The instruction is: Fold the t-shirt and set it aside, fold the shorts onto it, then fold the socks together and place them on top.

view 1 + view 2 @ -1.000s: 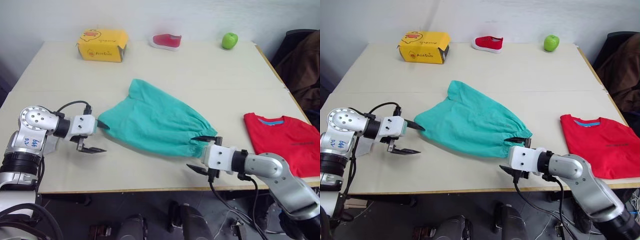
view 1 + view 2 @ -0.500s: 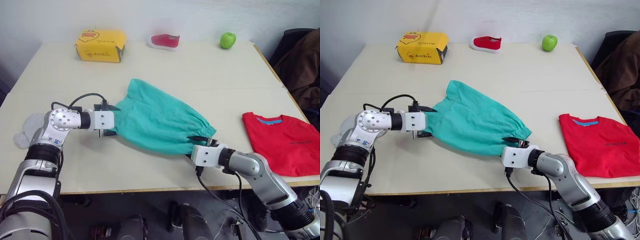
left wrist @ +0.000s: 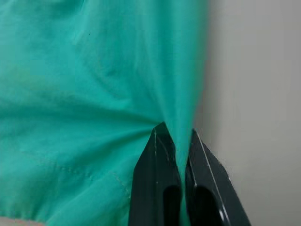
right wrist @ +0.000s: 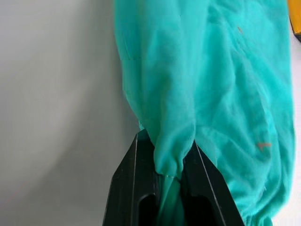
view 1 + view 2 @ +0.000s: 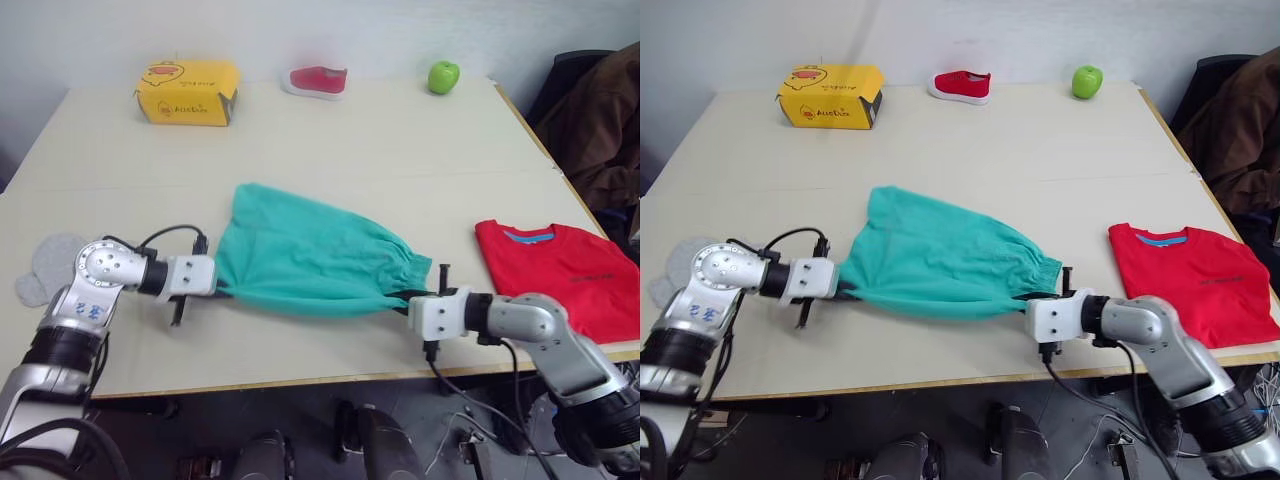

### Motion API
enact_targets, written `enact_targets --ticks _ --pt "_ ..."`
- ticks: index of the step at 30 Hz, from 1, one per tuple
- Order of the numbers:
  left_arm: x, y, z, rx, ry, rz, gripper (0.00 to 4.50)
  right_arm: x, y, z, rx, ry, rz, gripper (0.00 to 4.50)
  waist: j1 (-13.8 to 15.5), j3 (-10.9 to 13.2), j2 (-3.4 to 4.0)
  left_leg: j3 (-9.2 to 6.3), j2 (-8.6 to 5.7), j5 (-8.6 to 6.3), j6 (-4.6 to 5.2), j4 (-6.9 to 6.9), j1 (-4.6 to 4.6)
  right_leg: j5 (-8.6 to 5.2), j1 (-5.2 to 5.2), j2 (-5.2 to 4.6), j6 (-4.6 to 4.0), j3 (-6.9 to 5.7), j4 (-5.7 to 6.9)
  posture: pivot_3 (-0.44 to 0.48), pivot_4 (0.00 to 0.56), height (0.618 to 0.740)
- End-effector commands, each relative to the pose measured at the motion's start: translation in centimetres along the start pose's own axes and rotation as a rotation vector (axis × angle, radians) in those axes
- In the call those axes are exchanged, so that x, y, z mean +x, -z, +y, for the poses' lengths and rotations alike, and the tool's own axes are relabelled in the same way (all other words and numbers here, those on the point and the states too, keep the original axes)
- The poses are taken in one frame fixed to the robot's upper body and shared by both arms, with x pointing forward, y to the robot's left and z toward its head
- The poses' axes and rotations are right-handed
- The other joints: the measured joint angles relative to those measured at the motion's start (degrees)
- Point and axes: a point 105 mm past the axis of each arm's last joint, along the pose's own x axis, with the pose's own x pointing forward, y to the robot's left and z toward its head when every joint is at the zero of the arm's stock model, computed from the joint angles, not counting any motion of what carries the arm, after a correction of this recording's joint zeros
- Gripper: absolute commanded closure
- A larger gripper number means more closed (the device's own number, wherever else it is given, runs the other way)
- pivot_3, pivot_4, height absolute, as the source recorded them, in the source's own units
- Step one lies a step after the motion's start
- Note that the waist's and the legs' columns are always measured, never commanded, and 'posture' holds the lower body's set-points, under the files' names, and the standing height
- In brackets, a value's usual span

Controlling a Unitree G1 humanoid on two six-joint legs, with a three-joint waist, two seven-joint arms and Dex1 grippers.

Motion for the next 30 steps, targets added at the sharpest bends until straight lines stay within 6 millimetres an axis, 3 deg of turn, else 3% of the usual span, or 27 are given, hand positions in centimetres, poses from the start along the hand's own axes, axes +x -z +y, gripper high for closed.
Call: enact_targets --ticks 1,3,9,11,15,17,20,22,24,27,30 --pt "-0.6 -2.7 -3.7 -0.08 0.12 -0.04 4.5 -1.6 0.1 -0.2 -0.142 -0.07 -0.064 4.48 0.0 0.03 0.05 -0.01 0.0 -0.01 -0.01 -0.01 0.05 -0.02 0.03 -0.01 -0.01 0.01 0.0 0.0 0.15 0.74" --pt "0.0 -2.6 -4.7 -0.081 0.104 0.001 4.5 -1.8 0.9 0.5 -0.191 -0.123 -0.058 4.48 0.44 0.07 0.11 0.01 0.0 -0.02 -0.02 -0.01 0.11 -0.03 0.03 -0.01 -0.02 0.08 -0.05 0.0 0.15 0.74" --pt "1.5 -2.1 -3.1 -0.141 -0.146 0.022 4.5 -1.7 2.1 0.8 -0.192 -0.151 -0.068 4.48 1.8 0.08 0.15 0.03 -0.03 -0.02 -0.02 0.03 0.18 -0.04 0.1 -0.02 -0.03 0.22 -0.1 0.0 0.15 0.74" --pt "1.5 -2.1 -3.8 -0.18 -0.141 0.013 4.5 -1.9 1.9 0.7 -0.164 -0.15 -0.074 3.73 1.77 0.08 0.15 0.04 -0.02 -0.02 -0.03 0.01 0.17 -0.04 0.07 -0.02 -0.03 0.22 -0.09 0.0 0.15 0.74" --pt "0.3 -3.4 -6.6 -0.3 -0.003 -0.066 3.58 -3.1 1.5 0.8 -0.108 -0.165 -0.073 2.43 1.56 0.11 0.2 0.05 0.04 -0.06 -0.09 0.0 0.18 -0.11 0.03 -0.02 -0.15 0.17 -0.07 0.0 0.15 0.74" --pt "-0.5 -4.1 -7.0 -0.377 0.027 -0.112 2.94 -4.2 1.1 0.6 -0.022 -0.16 -0.064 1.71 1.68 0.16 0.29 0.03 0.07 -0.07 -0.12 0.0 0.19 -0.14 0.02 -0.02 -0.19 0.14 -0.05 0.0 0.15 0.74" --pt "-2.4 -5.7 -6.6 -0.465 0.05 -0.212 2.01 -5.4 -0.3 0.2 0.098 -0.161 -0.064 0.68 2.01 0.2 0.36 -0.02 0.07 -0.08 -0.12 0.02 0.19 -0.15 0.03 -0.02 -0.2 0.15 -0.05 0.0 0.15 0.74" --pt "-3.9 -6.9 -5.3 -0.493 0.019 -0.296 1.45 -6.1 -1.7 -0.3 0.194 -0.164 -0.084 0.04 2.13 0.25 0.43 -0.06 0.07 -0.09 -0.13 0.02 0.18 -0.15 0.05 -0.02 -0.2 0.15 -0.09 0.0 0.15 0.74" --pt "-5.1 -8.1 -3.8 -0.505 -0.008 -0.37 0.87 -6.8 -3.4 -0.8 0.341 -0.179 -0.122 0.0 2.17 0.25 0.44 -0.09 0.07 -0.1 -0.12 0.03 0.17 -0.16 0.05 -0.02 -0.18 0.15 -0.09 0.0 0.15 0.74" --pt "-5.6 -9.1 -0.8 -0.474 -0.083 -0.432 0.03 -7.4 -6.7 -3.9 0.657 -0.139 -0.299 0.0 2.03 0.29 0.5 -0.12 0.07 -0.1 -0.13 0.02 0.15 -0.16 0.06 -0.02 -0.18 0.14 -0.09 0.0 0.15 0.74" --pt "-3.7 -8.7 1.7 -0.431 -0.149 -0.407 0.03 -5.5 -6.9 -5.3 0.693 -0.078 -0.318 0.0 1.77 0.29 0.5 -0.11 0.07 -0.13 -0.18 -0.01 0.29 -0.16 0.18 0.0 -0.18 0.15 -0.07 0.0 0.15 0.74"
